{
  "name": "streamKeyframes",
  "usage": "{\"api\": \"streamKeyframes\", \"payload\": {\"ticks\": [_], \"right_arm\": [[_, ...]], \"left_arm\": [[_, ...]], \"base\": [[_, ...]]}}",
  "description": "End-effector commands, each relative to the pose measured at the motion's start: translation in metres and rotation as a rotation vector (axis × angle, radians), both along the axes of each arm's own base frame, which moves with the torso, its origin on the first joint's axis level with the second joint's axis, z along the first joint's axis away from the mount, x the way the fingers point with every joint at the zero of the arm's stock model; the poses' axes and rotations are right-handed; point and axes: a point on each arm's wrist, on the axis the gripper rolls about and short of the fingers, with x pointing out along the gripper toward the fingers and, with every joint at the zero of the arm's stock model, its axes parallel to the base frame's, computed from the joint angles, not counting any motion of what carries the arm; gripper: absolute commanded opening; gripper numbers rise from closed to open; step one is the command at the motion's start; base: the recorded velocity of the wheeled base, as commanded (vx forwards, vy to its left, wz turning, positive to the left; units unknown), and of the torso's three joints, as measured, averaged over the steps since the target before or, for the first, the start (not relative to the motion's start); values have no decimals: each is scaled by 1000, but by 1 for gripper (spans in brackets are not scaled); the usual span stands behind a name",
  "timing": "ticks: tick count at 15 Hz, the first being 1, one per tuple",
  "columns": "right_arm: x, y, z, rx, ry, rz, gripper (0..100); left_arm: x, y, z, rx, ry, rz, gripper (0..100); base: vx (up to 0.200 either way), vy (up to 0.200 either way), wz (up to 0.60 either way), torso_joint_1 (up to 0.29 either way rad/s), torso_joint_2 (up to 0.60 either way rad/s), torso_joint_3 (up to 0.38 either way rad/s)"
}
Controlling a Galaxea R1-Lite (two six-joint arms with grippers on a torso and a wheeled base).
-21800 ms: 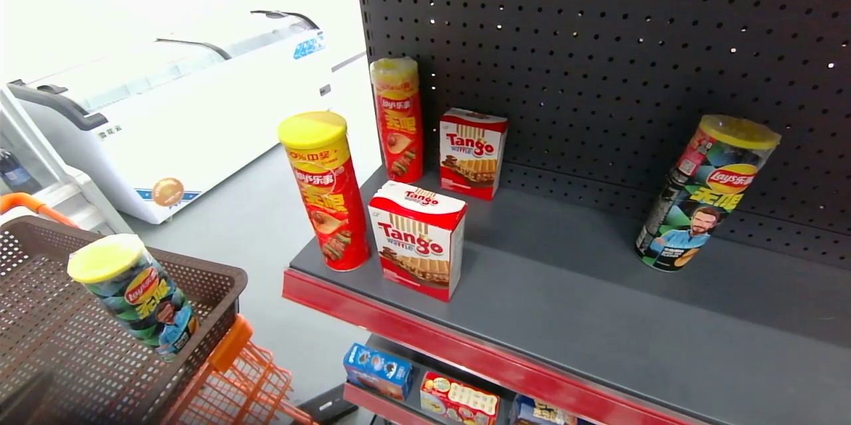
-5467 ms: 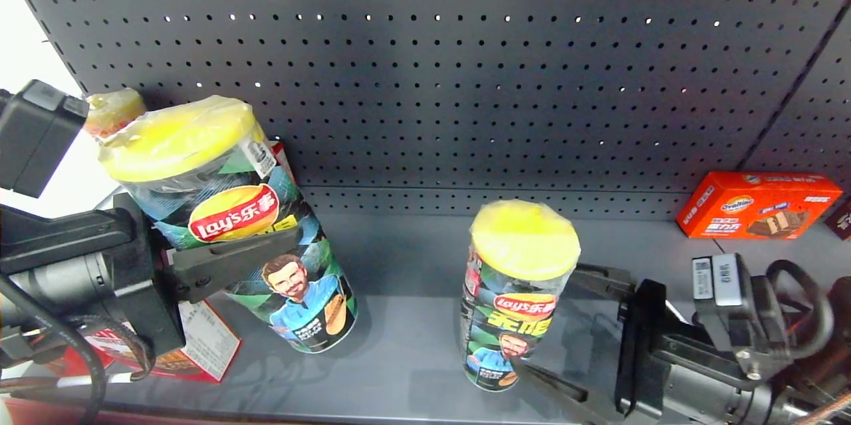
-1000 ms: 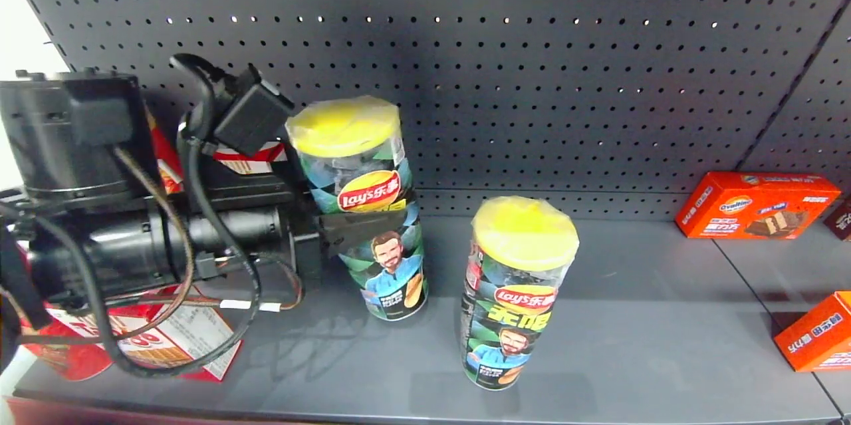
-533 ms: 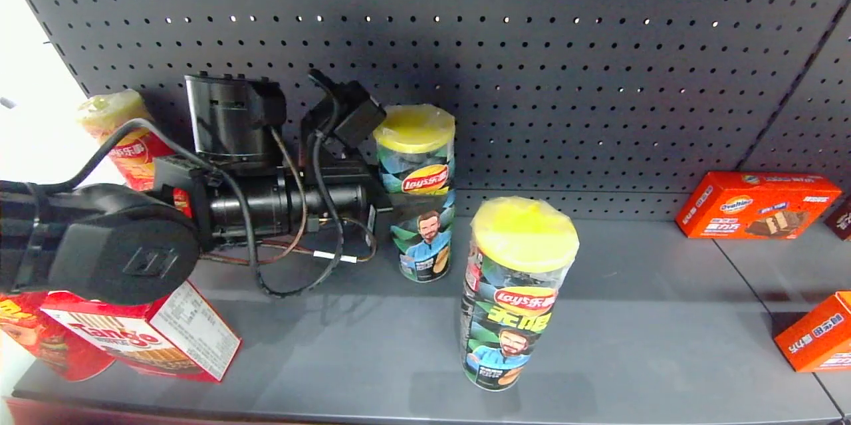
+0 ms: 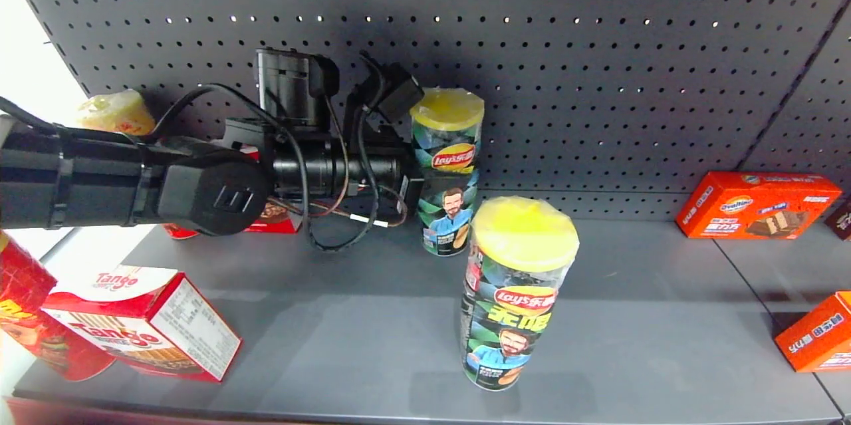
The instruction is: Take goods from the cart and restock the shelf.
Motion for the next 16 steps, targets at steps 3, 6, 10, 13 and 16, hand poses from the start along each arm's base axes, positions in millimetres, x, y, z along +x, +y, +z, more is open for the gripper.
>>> {"api": "streamKeyframes", "payload": {"ticks": [3, 6, 10, 13, 16], "right_arm": [[0, 0, 0, -1, 1, 0, 100], [0, 0, 0, -1, 1, 0, 100], [0, 0, 0, -1, 1, 0, 100], [0, 0, 0, -1, 1, 0, 100], [0, 0, 0, -1, 1, 0, 100]], "left_arm": [[13, -9, -11, 7, 14, -5, 0], [19, -12, -14, 7, 14, -6, 0], [21, -18, -23, 17, 33, -16, 0], [22, -21, -28, 21, 38, -21, 0], [22, -22, -30, 24, 38, -21, 100]], "base": [[0, 0, 0, 0, 0, 0], [0, 0, 0, 0, 0, 0], [0, 0, 0, 0, 0, 0], [0, 0, 0, 0, 0, 0], [0, 0, 0, 0, 0, 0]]}}
